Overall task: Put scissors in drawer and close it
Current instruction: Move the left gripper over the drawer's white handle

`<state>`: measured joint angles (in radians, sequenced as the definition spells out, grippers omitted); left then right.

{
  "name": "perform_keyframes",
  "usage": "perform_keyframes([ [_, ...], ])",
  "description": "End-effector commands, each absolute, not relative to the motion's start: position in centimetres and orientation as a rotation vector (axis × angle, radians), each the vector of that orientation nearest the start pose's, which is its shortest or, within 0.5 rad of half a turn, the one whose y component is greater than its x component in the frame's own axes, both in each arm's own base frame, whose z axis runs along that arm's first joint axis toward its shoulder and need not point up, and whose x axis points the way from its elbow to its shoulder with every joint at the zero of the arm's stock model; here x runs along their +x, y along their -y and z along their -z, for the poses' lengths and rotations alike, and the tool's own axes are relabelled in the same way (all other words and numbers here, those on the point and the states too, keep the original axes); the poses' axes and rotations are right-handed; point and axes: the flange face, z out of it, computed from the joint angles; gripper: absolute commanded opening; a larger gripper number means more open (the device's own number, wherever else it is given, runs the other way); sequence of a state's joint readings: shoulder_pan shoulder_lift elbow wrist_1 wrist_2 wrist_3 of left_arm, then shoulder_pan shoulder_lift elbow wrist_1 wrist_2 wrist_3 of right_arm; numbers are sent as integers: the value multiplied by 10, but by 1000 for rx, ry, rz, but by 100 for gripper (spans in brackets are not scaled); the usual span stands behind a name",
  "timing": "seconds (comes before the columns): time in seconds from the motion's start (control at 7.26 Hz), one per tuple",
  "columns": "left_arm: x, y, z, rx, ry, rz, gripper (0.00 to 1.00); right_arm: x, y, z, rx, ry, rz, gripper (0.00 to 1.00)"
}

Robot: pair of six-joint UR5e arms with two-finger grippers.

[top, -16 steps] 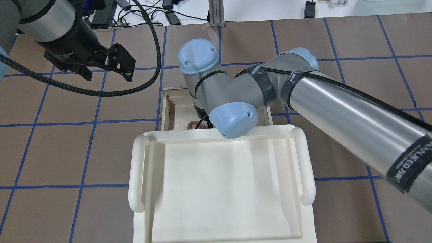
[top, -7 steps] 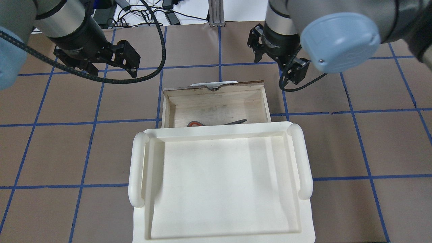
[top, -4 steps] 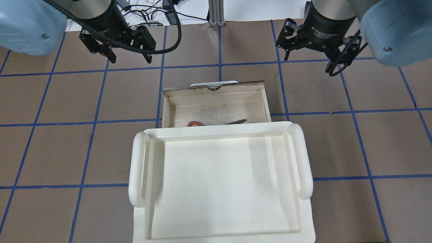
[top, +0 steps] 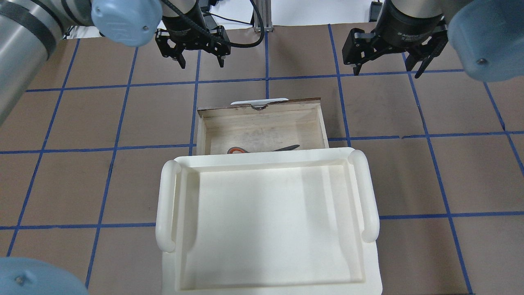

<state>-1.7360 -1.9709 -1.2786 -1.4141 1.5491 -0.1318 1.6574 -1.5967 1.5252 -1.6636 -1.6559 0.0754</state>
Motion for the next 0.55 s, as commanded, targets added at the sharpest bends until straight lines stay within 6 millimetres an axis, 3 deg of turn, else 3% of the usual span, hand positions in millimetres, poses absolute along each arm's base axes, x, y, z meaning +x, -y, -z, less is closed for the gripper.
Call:
perform_keyframes([
  [0.0, -285, 647, -374, -6, -3178, 101, 100, 167, 482, -532, 168, -3175, 262, 100],
  [0.41, -304, 674, -322, -71, -3192, 79, 100, 164, 486, -525, 183, -3120, 211, 100],
])
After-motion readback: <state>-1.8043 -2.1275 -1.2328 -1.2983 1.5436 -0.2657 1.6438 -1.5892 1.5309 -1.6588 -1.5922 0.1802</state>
